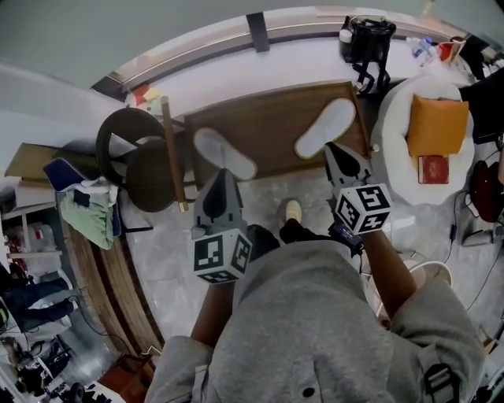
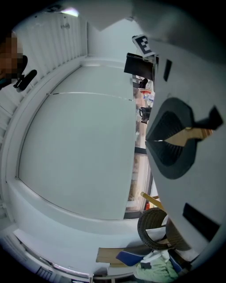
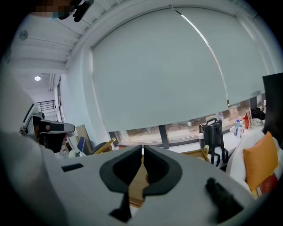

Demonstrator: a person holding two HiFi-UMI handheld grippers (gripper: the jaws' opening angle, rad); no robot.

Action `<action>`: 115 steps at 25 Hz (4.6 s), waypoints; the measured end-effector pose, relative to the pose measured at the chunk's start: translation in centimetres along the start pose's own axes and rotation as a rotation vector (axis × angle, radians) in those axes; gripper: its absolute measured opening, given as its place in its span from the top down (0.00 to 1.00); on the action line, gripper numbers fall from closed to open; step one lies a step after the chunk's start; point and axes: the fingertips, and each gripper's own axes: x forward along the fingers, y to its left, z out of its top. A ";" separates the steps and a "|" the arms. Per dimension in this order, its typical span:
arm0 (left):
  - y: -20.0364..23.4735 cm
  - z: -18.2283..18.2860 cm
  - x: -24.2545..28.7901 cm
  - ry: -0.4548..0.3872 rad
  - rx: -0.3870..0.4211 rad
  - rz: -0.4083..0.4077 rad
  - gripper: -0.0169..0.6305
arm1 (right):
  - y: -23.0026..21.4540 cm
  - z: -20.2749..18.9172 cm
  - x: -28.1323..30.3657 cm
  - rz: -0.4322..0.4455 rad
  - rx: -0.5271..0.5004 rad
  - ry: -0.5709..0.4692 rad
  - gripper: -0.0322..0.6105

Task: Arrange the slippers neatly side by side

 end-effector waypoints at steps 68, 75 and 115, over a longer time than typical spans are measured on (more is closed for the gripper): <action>7.6 -3.9 4.3 0.140 -0.072 0.102 0.95 | -15.1 -14.4 15.4 -0.446 0.243 0.464 0.90; 7.0 -4.3 3.4 0.130 -0.083 0.088 0.95 | -11.8 -11.4 15.1 -0.337 0.120 0.474 0.90; 12.3 -5.5 1.2 0.159 -0.119 0.166 0.95 | -5.5 -17.8 20.6 -0.206 -0.102 0.779 0.90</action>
